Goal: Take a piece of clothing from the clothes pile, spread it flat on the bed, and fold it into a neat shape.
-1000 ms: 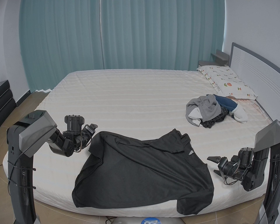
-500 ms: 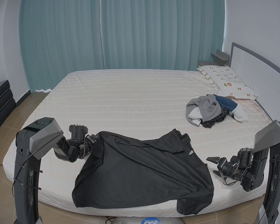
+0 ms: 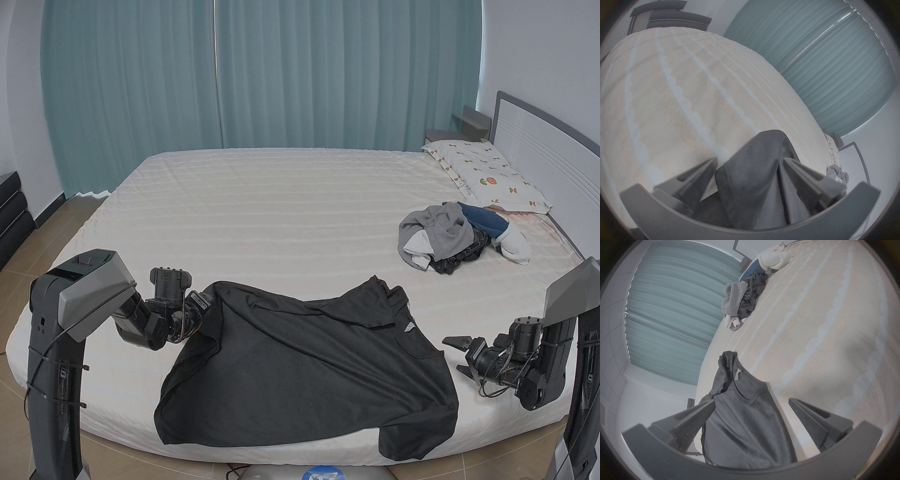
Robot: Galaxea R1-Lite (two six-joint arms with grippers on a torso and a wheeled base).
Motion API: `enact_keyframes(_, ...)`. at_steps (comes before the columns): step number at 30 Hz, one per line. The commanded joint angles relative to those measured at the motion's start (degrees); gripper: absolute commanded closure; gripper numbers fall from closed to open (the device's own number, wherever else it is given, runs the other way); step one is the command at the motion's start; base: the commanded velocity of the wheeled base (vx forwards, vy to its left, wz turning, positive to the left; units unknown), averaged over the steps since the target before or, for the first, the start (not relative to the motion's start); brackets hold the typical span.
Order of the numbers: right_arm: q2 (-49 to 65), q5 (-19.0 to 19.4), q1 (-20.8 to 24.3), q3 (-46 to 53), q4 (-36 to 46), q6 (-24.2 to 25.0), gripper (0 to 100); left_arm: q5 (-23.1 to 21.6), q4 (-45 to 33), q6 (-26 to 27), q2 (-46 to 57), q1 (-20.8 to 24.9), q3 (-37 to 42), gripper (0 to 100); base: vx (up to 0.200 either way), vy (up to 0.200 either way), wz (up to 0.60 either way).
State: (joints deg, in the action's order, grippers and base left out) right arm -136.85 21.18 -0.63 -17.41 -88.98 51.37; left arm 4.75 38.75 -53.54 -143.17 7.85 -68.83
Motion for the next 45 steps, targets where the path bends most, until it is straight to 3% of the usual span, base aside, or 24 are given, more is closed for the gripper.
enact_keyframes(1, -0.08, 0.01, 0.02, 0.01, -0.49, 0.04, 0, 0.08, 0.01, 0.02, 0.43, 0.06, 0.01, 100, 0.000, 0.000, 0.00)
enact_keyframes(12, -0.08, 0.01, 0.02, -0.17, -0.49, 0.04, 0, 0.61, 5.98, 0.10, -0.18, -1.96, -2.19, 100, 0.000, 0.000, 0.00)
enact_keyframes(25, -0.08, 0.01, 0.02, -0.26, -0.49, 0.04, 0, 2.19, 6.07, 0.81, -4.67, -7.41, -11.24, 100, 0.000, 0.000, 0.00)
enact_keyframes(39, -0.08, 0.01, 0.02, -0.26, -0.49, 0.04, 0, 4.12, 6.07, 4.15, -8.09, -7.67, -15.72, 100, 0.000, 0.000, 0.00)
enact_keyframes(40, -0.08, 0.01, 0.02, -0.26, -0.49, 0.04, 0, 4.03, 5.98, 3.97, -8.09, -7.67, -15.72, 0, 0.000, 0.000, 0.00)
enact_keyframes(45, -0.08, 0.01, 0.02, -0.26, -0.49, 0.04, 0, 3.51, 5.54, 3.62, -7.74, -7.67, -15.20, 0, 0.000, 0.000, 0.00)
